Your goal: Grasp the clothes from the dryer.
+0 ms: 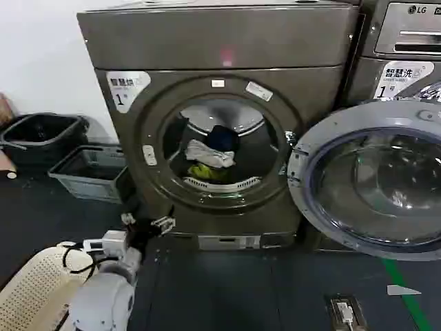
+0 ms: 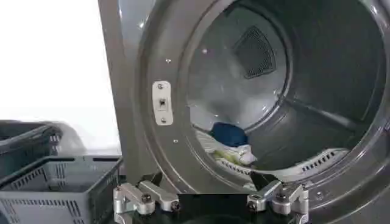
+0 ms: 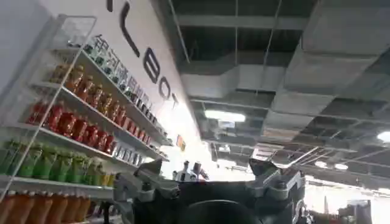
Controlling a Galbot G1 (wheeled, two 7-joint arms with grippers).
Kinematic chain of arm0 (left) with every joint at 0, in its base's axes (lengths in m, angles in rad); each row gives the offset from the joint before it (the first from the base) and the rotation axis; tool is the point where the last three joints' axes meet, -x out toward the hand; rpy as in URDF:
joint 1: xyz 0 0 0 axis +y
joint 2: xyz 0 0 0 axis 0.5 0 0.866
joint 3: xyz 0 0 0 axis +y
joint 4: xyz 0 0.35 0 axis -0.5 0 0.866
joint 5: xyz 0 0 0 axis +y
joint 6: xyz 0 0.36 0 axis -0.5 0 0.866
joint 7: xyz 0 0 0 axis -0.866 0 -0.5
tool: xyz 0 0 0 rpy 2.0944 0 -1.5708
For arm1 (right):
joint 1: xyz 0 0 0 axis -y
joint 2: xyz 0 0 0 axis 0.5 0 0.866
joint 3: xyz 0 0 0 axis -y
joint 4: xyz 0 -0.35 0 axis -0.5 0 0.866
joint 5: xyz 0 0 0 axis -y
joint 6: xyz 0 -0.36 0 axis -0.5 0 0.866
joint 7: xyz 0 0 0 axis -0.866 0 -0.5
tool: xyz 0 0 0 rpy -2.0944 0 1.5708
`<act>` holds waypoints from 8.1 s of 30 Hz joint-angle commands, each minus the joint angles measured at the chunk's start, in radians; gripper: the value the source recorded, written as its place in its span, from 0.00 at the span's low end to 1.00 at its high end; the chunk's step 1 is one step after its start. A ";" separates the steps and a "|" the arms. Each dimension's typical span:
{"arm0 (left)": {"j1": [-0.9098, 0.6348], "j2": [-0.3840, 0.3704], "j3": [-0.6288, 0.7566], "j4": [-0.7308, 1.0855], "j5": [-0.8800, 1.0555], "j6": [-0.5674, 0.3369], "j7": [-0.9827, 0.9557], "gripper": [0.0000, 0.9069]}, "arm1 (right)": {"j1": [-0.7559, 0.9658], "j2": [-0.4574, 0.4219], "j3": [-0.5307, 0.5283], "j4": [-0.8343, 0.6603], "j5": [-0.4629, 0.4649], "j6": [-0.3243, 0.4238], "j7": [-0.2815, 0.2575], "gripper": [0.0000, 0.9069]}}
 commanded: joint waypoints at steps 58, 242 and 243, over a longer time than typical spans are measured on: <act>0.008 -0.004 0.000 0.008 0.025 0.049 0.012 1.00 | 0.005 0.023 -0.027 -0.010 0.029 0.049 0.105 1.00; -0.569 0.152 0.045 0.680 1.368 -0.861 1.281 1.00 | 0.025 0.117 -0.126 0.011 0.127 0.114 0.102 1.00; -0.568 0.156 0.046 0.684 1.358 -0.861 1.281 1.00 | 0.025 0.118 -0.127 0.011 0.127 0.114 0.102 1.00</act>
